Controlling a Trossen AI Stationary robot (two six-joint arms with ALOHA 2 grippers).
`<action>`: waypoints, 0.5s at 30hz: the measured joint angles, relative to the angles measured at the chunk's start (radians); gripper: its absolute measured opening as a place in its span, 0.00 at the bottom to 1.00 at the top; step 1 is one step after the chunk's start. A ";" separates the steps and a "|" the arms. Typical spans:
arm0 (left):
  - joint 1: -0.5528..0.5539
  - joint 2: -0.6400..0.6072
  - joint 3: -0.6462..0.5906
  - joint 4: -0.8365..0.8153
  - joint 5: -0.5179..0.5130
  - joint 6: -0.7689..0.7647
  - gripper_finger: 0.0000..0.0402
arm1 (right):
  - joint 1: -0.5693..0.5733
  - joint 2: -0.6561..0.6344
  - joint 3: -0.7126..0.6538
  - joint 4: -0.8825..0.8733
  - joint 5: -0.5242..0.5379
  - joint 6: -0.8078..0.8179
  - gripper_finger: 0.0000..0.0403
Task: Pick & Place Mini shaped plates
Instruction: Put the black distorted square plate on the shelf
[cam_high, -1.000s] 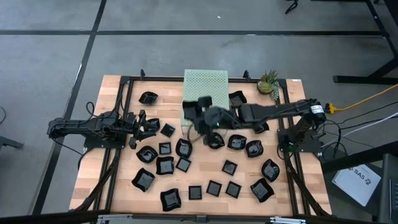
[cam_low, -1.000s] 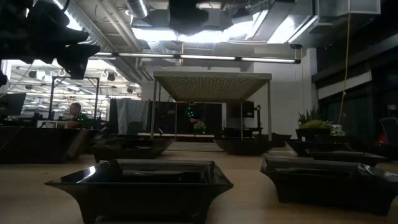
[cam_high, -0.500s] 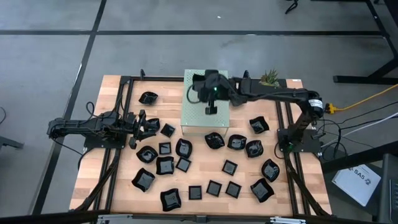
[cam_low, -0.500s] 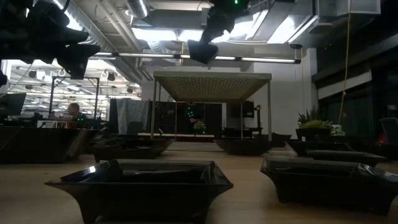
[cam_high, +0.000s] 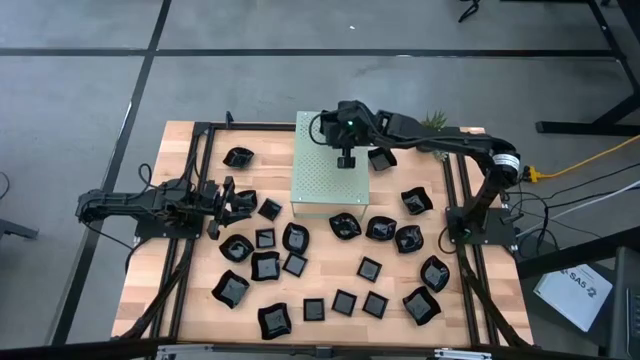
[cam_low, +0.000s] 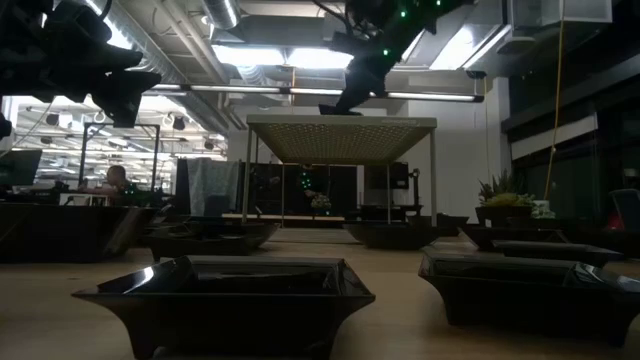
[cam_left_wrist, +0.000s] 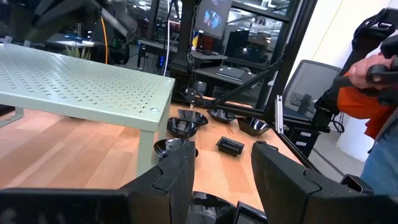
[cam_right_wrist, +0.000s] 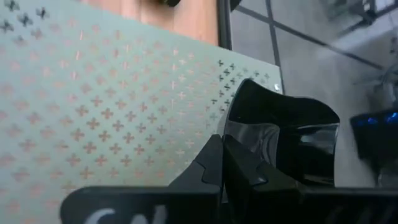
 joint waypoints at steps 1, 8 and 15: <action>0.000 0.000 0.000 0.000 0.000 0.000 0.38 | -0.002 0.000 -0.010 0.016 0.000 -0.022 0.01; 0.000 0.000 0.000 0.000 0.000 0.000 0.38 | -0.005 0.000 -0.067 0.082 0.000 -0.058 0.01; 0.000 0.000 0.000 0.000 0.000 0.000 0.38 | -0.024 0.000 -0.076 0.088 0.000 -0.058 0.01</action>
